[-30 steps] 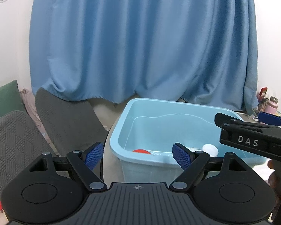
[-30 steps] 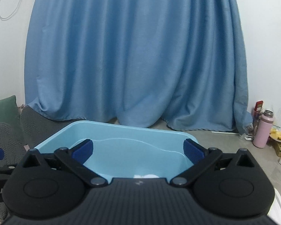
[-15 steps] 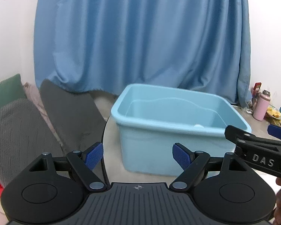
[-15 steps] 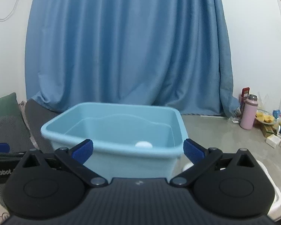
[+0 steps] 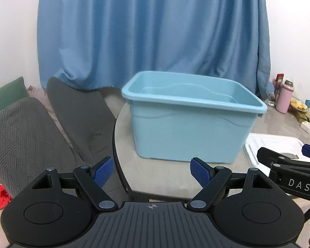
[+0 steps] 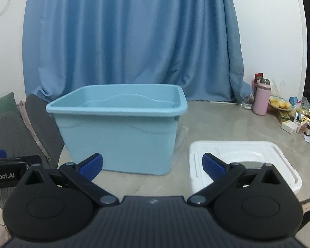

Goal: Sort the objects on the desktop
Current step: 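Pull both grippers back from the bin toward the white lid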

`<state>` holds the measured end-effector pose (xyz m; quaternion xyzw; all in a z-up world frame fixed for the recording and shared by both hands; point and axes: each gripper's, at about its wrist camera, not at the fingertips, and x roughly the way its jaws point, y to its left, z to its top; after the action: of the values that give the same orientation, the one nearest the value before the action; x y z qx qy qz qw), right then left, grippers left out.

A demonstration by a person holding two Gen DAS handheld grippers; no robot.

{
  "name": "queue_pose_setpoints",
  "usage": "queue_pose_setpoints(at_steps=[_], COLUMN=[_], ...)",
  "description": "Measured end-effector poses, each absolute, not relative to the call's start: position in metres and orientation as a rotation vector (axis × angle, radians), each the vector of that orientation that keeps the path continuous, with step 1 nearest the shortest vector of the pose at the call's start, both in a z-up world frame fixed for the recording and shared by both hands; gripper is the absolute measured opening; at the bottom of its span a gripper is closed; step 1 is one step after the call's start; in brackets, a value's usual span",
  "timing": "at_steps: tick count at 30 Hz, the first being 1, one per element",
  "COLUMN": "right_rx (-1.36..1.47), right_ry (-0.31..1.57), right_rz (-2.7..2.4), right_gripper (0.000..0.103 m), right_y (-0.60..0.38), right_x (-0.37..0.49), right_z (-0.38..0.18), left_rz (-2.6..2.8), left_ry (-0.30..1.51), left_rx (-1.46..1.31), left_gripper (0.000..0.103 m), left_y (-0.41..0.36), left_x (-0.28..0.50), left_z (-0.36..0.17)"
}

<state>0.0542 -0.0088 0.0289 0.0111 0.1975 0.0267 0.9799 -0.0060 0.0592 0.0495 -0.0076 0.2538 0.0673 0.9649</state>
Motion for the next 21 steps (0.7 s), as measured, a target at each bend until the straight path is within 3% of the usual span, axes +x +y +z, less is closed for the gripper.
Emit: queue_pose_setpoints(at_steps=[21], right_rx=[0.039], right_ry=[0.419], right_rz=[0.008], right_gripper=[0.103], right_y=[-0.027], right_x=[0.019], right_z=[0.017], left_rz=[0.067], left_ry=[0.54], left_rx=[0.024], left_gripper=[0.083], left_y=[0.029], left_x=[-0.03], left_z=[0.028])
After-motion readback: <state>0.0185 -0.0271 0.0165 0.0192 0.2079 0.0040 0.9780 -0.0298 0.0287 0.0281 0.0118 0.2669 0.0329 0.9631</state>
